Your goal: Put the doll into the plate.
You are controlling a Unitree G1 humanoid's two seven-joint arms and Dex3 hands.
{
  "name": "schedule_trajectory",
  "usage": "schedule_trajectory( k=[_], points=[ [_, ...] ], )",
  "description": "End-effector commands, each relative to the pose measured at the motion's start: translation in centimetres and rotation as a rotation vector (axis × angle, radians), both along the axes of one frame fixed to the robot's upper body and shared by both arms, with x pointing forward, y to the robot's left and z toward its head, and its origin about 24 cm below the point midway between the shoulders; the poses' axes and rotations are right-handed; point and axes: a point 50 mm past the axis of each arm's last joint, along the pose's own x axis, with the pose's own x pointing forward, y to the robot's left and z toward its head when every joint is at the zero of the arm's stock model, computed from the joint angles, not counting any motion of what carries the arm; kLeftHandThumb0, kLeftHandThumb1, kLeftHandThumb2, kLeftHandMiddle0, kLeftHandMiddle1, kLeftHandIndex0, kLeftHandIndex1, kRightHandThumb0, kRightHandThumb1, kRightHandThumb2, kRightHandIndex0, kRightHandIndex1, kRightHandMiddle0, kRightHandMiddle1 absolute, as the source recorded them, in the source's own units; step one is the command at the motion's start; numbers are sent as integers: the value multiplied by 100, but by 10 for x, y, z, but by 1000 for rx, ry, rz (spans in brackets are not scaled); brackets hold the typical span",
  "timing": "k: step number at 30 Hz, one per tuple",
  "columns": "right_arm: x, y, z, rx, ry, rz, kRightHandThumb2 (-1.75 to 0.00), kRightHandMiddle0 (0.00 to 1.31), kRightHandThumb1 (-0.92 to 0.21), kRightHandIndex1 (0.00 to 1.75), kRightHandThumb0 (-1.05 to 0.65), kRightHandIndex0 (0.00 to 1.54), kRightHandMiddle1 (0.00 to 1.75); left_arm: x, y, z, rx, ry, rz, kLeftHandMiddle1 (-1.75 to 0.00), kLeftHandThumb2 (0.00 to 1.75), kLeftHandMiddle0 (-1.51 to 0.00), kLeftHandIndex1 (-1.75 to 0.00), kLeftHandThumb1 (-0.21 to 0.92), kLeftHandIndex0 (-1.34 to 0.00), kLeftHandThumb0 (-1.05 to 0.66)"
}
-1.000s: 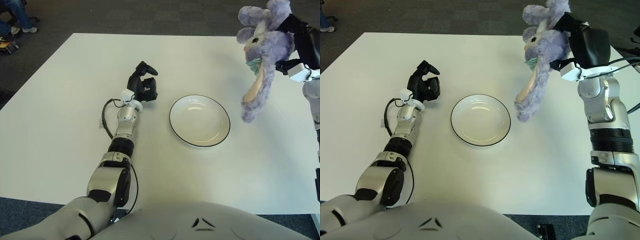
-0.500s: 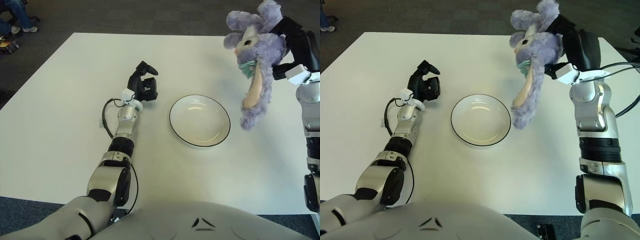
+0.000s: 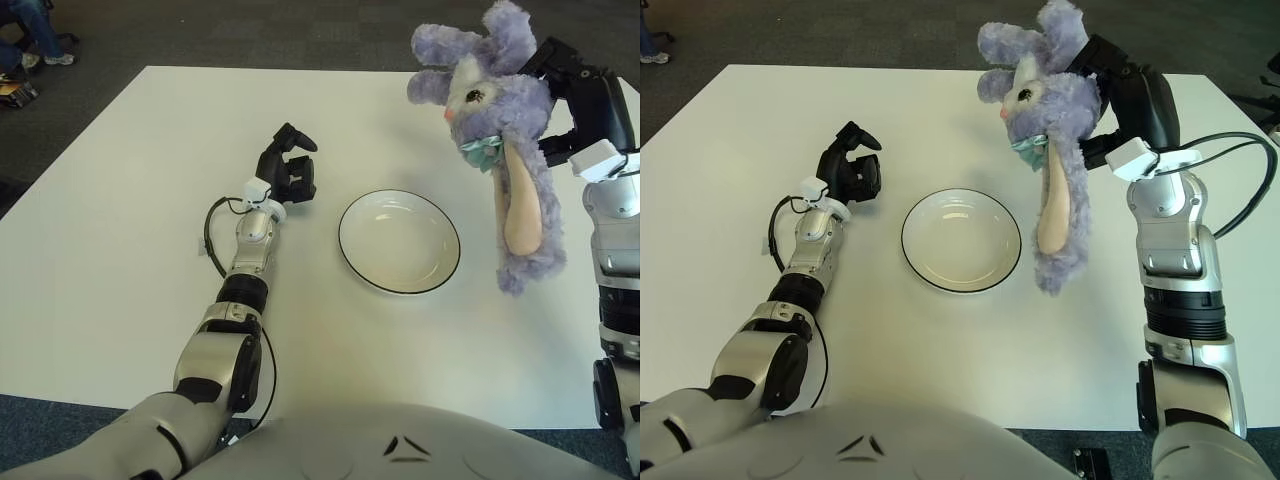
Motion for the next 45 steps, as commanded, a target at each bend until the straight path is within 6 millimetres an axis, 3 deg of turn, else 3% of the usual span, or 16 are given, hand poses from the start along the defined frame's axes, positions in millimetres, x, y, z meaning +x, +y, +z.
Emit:
schedule_trajectory(
  k=[1, 17, 31, 32, 35, 45],
  points=[
    [-5, 3, 1, 67, 27, 81, -170, 104, 0, 175, 62, 88, 175, -11, 4, -27, -14, 102, 23, -175, 112, -120, -175, 47, -49, -43],
    [-20, 23, -5, -6, -38, 116, -174, 110, 3, 175, 65, 91, 175, -10, 4, -28, -24, 108, 19, -175, 113, -122, -175, 47, -49, -43],
    [-25, 32, -14, 48, -7, 214, -175, 114, 3, 175, 65, 91, 175, -10, 4, -28, -20, 108, 23, -175, 113, -120, -175, 47, -49, -43],
    [-25, 32, -14, 53, -1, 224, -175, 103, 7, 175, 41, 91, 168, -10, 4, -28, -19, 108, 23, -175, 113, -121, -175, 47, -49, -43],
    [-29, 35, -16, 74, 22, 263, -175, 99, 15, 175, 13, 93, 147, -10, 4, -28, -18, 109, 23, -175, 113, -121, -175, 47, -49, -43],
    [-35, 37, -19, 36, 75, 323, -169, 88, 11, 175, -1, 92, 141, -10, 3, -28, -23, 102, 13, -175, 113, -121, -175, 47, -49, -43]
  ],
)
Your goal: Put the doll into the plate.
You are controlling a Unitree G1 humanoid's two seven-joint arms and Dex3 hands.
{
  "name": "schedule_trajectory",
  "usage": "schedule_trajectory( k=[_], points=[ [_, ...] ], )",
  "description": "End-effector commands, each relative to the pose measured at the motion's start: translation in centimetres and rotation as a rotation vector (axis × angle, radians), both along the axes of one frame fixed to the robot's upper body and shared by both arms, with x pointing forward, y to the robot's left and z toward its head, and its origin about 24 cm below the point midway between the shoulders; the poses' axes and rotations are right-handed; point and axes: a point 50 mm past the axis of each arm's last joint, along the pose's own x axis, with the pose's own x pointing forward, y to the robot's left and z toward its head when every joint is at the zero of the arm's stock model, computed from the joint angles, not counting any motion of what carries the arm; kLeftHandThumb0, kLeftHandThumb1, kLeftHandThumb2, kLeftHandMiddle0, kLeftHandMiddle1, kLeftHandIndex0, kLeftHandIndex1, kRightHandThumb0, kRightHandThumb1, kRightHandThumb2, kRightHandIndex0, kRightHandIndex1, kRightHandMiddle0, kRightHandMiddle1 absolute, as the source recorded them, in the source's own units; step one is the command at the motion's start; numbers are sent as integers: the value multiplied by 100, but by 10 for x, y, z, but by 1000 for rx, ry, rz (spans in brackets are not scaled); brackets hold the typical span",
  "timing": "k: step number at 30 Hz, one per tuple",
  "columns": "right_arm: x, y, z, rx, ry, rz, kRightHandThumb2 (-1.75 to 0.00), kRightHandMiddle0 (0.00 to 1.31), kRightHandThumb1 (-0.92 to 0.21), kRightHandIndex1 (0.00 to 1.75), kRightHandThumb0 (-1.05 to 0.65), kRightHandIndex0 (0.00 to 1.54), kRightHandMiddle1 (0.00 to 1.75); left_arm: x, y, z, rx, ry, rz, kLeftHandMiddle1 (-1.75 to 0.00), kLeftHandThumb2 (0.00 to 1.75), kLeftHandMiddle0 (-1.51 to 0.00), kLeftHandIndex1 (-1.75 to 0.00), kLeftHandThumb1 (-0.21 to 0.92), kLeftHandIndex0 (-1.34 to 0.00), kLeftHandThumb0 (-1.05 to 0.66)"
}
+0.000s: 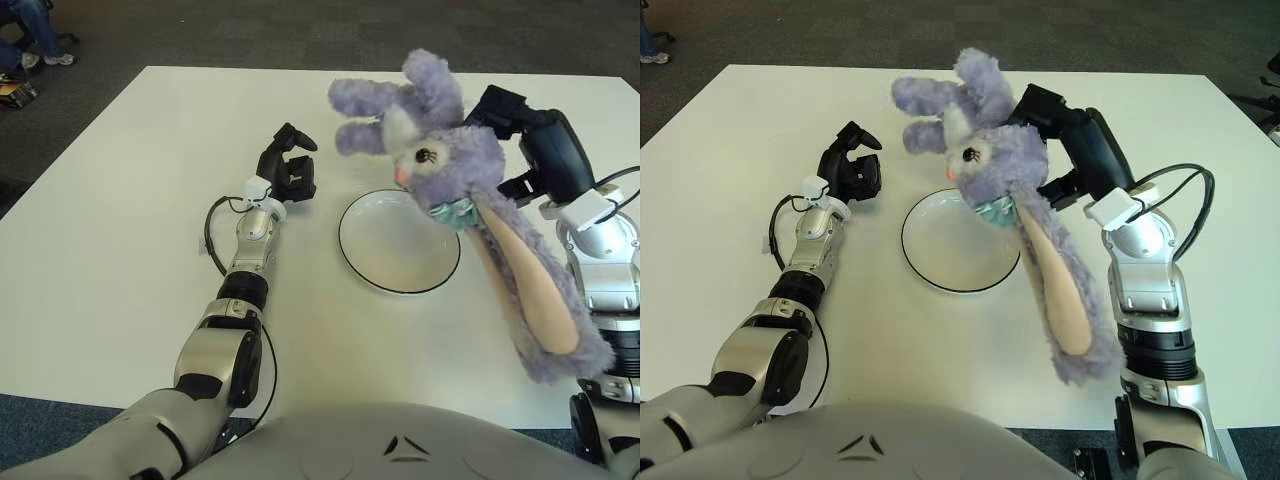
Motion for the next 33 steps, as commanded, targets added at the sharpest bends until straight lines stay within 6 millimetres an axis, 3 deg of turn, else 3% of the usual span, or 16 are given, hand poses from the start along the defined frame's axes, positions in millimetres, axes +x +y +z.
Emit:
schedule_trajectory(
  k=[1, 2, 6, 12, 15, 18, 33],
  points=[
    [-3, 1, 3, -13, 1, 27, -168, 88, 11, 175, -1, 91, 140, -12, 4, -26, -23, 84, 12, -175, 113, -121, -175, 47, -49, -43],
    [-4, 1, 2, -15, 4, 29, -166, 87, 9, 175, -2, 91, 139, -12, 4, -25, -24, 82, 10, -175, 113, -121, -175, 47, -49, -43],
    [-4, 1, 1, -18, 16, 32, -166, 76, 1, 175, -1, 77, 166, -12, 4, -25, -19, 79, 7, -175, 113, -121, -175, 47, -49, -43],
    [-6, 3, -4, 1, 51, 44, -164, 71, -2, 175, -1, 72, 173, -12, 4, -26, -4, 80, 15, -175, 110, -120, -175, 49, -48, -43],
    [-6, 4, -5, 14, 72, 61, -159, 77, -1, 175, -1, 81, 151, -12, 4, -26, 0, 79, 18, -175, 109, -120, -175, 50, -47, -42],
    [-8, 6, -6, 11, 82, 68, -157, 78, -1, 175, -2, 83, 144, -12, 4, -27, 2, 79, 18, -175, 109, -120, -175, 50, -47, -42],
    [-11, 9, -10, -99, 70, 70, -156, 81, 0, 175, -2, 84, 139, -12, 3, -26, -3, 76, 9, -175, 111, -121, -175, 48, -48, -43]
  ],
)
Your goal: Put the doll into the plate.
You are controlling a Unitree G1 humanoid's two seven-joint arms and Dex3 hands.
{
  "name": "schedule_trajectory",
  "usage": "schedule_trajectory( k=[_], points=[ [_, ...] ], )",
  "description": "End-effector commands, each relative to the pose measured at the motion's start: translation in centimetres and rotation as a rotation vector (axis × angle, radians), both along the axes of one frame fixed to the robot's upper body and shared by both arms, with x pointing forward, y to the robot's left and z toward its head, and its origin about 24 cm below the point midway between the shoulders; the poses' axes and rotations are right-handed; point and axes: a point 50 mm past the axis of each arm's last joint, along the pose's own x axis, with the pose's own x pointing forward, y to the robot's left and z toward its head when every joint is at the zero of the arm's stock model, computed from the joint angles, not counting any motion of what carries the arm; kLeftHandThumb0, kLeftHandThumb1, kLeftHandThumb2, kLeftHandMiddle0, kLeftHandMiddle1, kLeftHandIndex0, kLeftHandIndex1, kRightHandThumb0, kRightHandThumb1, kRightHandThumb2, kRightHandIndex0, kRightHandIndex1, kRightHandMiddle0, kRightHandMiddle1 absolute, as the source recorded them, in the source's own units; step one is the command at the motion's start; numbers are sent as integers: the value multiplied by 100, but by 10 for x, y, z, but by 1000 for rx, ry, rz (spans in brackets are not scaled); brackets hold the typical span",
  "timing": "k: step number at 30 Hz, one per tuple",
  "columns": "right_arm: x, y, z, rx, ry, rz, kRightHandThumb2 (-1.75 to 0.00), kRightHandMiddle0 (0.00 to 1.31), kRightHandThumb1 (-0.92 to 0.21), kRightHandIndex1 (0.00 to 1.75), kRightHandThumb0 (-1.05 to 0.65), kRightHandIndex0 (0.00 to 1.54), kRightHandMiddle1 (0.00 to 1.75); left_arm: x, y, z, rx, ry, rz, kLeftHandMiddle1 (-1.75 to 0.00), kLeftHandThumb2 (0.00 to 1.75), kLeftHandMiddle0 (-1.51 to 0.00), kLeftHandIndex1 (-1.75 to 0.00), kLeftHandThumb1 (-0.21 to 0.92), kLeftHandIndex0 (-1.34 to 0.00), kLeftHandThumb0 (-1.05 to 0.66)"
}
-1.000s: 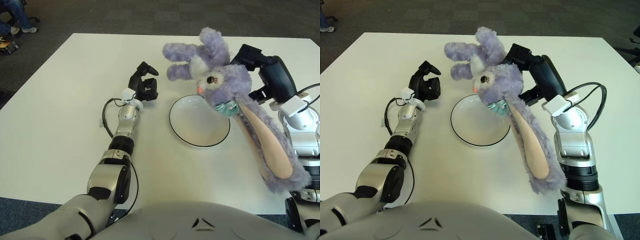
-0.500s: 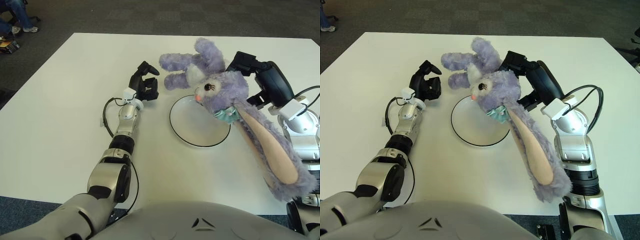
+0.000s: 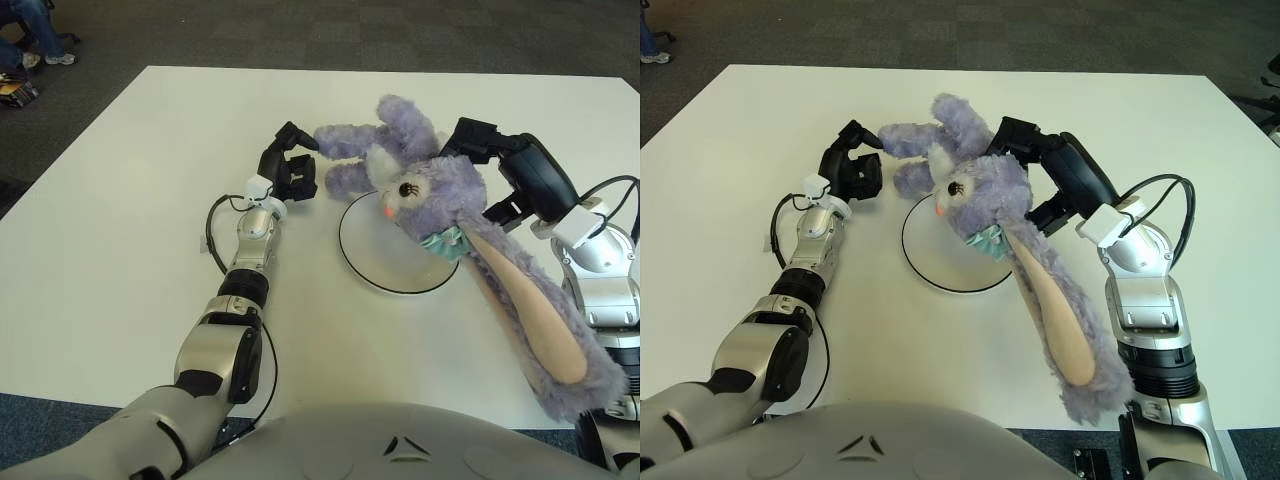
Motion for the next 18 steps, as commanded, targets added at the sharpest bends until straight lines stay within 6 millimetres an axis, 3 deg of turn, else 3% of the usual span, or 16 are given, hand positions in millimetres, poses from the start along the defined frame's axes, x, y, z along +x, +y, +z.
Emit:
schedule_trajectory(
  k=[1, 18],
  points=[
    [-3, 1, 2, -41, -39, -8, -157, 81, 1, 175, -2, 85, 140, -13, 4, -28, -13, 92, 19, -175, 111, -121, -175, 48, -48, -43],
    [-1, 3, -2, -77, -21, -50, -160, 82, 3, 175, -2, 87, 140, -13, 3, -28, -23, 84, 5, -175, 112, -122, -175, 47, -49, -43]
  ],
)
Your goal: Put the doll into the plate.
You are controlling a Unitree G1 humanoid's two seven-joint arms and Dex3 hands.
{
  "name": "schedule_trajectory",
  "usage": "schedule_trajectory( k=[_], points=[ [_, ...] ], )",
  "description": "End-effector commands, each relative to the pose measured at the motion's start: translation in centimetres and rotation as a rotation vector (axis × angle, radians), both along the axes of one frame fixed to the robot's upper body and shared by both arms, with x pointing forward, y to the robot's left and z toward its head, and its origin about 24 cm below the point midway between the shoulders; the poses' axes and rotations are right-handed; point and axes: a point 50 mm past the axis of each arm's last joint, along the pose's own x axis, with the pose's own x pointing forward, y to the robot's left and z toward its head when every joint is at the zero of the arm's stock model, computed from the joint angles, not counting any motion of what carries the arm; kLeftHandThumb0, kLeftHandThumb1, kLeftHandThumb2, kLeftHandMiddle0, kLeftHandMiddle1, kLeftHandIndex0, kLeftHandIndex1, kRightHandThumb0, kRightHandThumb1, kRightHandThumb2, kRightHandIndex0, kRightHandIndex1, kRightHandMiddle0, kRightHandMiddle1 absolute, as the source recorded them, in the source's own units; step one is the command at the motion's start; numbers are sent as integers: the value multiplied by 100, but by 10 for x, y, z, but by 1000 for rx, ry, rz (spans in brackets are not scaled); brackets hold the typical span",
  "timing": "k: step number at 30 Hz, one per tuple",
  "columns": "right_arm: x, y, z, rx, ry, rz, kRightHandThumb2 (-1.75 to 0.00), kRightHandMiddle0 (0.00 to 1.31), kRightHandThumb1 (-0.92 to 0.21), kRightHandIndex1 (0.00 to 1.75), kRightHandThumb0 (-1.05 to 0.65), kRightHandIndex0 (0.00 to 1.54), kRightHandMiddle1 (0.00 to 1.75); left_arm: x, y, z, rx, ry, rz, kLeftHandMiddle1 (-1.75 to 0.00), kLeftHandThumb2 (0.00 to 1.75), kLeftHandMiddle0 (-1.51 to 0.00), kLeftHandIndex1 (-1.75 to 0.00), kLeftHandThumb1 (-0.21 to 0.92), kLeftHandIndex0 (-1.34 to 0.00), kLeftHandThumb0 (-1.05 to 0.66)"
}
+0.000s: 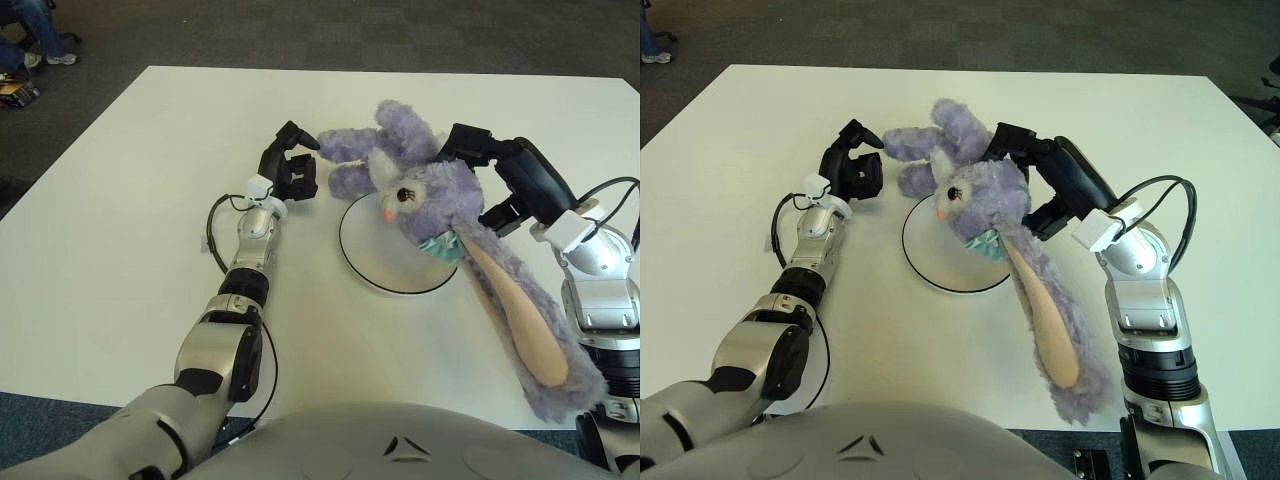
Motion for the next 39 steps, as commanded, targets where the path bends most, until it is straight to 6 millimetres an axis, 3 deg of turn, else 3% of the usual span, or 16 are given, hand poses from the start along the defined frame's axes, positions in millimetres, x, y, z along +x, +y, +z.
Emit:
schedule_trajectory(
  k=[1, 9, 15, 25, 36, 39],
  points=[
    [-1, 1, 0, -15, -15, -20, -160, 82, 3, 175, -2, 87, 140, -14, 4, -28, -24, 97, 15, -175, 112, -121, -175, 47, -49, -43],
    [2, 2, -3, -57, -19, -29, -160, 83, 3, 175, -2, 86, 140, -14, 4, -29, -31, 98, 17, -175, 112, -121, -175, 47, -49, -43],
    [2, 1, -4, -65, -1, -30, -167, 80, 7, 175, -1, 88, 152, -14, 4, -29, -31, 102, 19, -175, 112, -121, -175, 47, -49, -43],
    [3, 2, -6, -81, 112, -1, -164, 70, 1, 175, -1, 86, 160, -14, 4, -29, -32, 101, 18, -175, 112, -122, -175, 47, -49, -43],
    [2, 2, -6, -86, 187, 34, -130, 46, -24, 148, -1, 81, 167, -15, 4, -29, -35, 99, 18, -175, 110, -121, -175, 49, -48, -43],
    [2, 2, -5, -88, 210, 40, -121, 52, -31, 153, 0, 67, 161, -15, 4, -29, -35, 101, 20, -175, 110, -121, -175, 49, -48, -43]
  ],
)
